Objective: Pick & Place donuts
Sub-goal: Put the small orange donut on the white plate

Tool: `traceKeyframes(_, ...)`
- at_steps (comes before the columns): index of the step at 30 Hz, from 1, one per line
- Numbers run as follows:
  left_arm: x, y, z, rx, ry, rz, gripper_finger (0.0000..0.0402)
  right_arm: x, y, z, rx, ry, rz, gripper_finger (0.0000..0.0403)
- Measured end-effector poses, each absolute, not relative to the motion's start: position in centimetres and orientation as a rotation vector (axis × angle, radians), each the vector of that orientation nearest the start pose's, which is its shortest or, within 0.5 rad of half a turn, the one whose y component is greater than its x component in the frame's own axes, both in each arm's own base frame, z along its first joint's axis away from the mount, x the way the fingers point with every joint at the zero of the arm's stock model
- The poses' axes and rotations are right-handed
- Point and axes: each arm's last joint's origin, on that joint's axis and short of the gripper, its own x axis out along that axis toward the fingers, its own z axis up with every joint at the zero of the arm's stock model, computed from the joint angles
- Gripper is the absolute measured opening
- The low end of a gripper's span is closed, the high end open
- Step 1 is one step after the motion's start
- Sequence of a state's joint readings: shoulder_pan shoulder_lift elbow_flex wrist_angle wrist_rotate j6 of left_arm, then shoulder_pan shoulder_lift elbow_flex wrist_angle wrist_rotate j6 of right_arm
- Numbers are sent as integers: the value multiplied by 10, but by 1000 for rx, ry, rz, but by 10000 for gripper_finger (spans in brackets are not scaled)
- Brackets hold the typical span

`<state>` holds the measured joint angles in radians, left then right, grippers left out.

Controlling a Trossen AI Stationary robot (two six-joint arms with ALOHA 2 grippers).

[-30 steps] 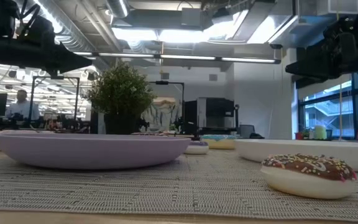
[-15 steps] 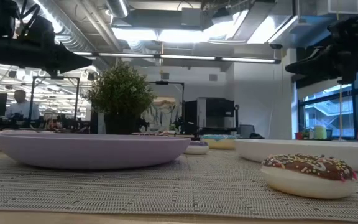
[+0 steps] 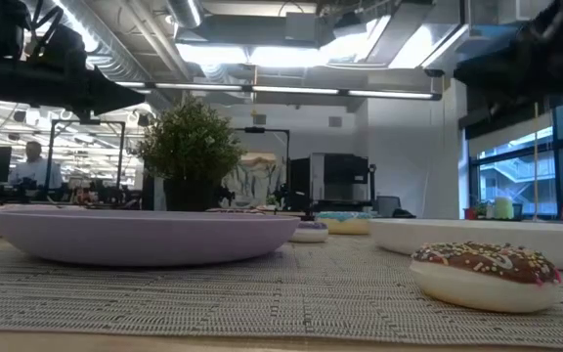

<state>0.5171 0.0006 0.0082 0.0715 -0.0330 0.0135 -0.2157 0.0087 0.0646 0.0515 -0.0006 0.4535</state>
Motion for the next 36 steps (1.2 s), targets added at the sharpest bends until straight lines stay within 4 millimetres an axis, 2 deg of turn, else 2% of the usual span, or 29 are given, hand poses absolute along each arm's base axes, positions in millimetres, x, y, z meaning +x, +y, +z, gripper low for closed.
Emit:
traceKeyframes(4, 84, 49, 173, 32, -74, 550, 23, 89, -24, 194, 679, -275, -312, 61)
traceKeyframes(6, 84, 49, 173, 32, -74, 551, 24, 88, -27, 194, 742, -320, -382, 61)
traceKeyframes(12, 84, 49, 173, 32, -74, 552, 21, 87, -29, 193, 739, -345, -454, 76)
traceKeyframes(16, 84, 49, 175, 14, -96, 551, 21, 88, -29, 192, 744, -329, -460, 130)
traceKeyframes(21, 84, 49, 175, -92, -125, 542, 25, 88, -29, 193, 735, -336, -458, 209)
traceKeyframes(25, 84, 49, 175, -178, -149, 537, 26, 88, -29, 193, 705, -329, -462, 244)
traceKeyframes(30, 84, 49, 175, -256, -171, 532, 23, 87, -29, 195, 674, -345, -461, 254)
traceKeyframes(36, 84, 49, 175, -261, -173, 532, 24, 87, -29, 196, 668, -353, -458, 242)
